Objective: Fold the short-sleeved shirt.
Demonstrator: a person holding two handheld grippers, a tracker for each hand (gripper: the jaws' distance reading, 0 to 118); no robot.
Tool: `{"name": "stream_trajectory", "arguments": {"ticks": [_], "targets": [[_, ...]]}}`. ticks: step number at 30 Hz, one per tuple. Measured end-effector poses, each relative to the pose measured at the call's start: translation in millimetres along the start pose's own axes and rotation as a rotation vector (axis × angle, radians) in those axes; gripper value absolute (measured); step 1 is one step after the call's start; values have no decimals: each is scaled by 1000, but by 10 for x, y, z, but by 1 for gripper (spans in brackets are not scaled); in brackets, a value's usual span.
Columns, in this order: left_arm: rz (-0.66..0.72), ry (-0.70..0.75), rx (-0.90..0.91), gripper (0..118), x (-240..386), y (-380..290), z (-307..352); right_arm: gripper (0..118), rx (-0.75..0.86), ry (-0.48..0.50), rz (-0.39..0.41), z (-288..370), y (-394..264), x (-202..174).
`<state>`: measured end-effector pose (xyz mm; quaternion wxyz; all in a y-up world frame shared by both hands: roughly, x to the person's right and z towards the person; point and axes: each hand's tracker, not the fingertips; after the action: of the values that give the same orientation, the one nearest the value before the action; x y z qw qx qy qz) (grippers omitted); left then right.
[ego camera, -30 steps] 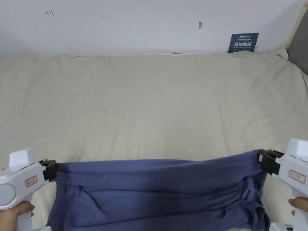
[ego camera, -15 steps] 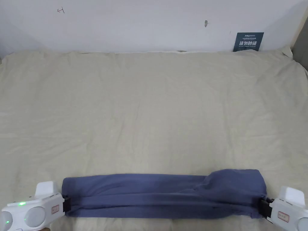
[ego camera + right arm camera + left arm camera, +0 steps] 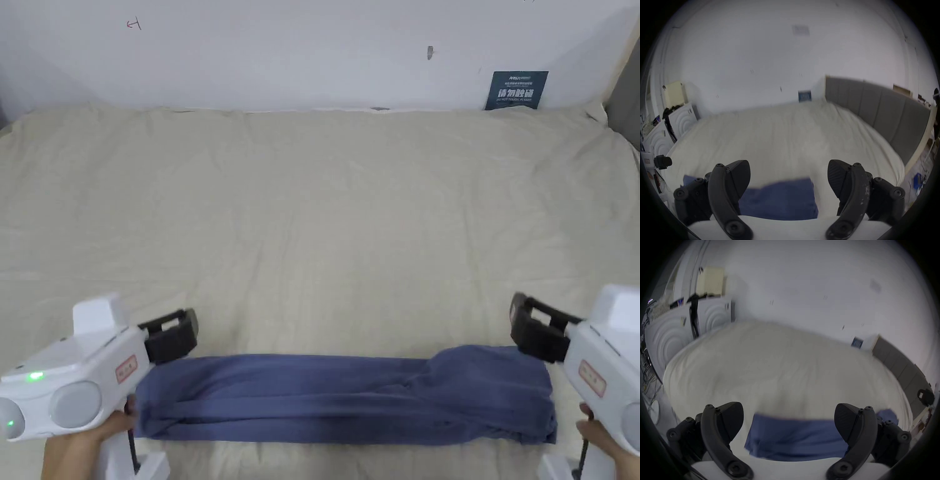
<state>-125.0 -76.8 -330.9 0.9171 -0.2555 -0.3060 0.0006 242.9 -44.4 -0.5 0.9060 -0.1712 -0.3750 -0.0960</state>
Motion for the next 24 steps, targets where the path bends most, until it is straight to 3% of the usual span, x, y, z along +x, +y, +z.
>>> {"name": "stream_trajectory", "arguments": {"ticks": [5,8,10,11,12,13,14,15,16,24], "targets": [[-67,-9,297,112,445,391,366,100,244,-19,72,334,383,-415],[-102,-19,405,97,646,470,480,95,326,-46,107,466,458,-606],[-134,-12,454,70,771,489,528,73,337,-53,121,528,471,-694],[-150,-9,464,49,819,485,542,55,341,-49,124,548,473,-718],[-158,-10,471,17,854,473,545,24,350,-43,122,563,470,-734],[-169,-14,470,9,884,463,531,24,359,-43,119,575,460,-752],[-171,-21,465,1,903,461,517,17,362,-45,124,576,457,-768],[-168,-28,456,1,881,462,516,4,364,-56,129,583,454,-778],[-161,-63,443,0,863,453,513,2,363,-42,137,560,459,-757],[-156,-75,396,0,825,435,426,2,351,-33,133,539,465,-726]]}}
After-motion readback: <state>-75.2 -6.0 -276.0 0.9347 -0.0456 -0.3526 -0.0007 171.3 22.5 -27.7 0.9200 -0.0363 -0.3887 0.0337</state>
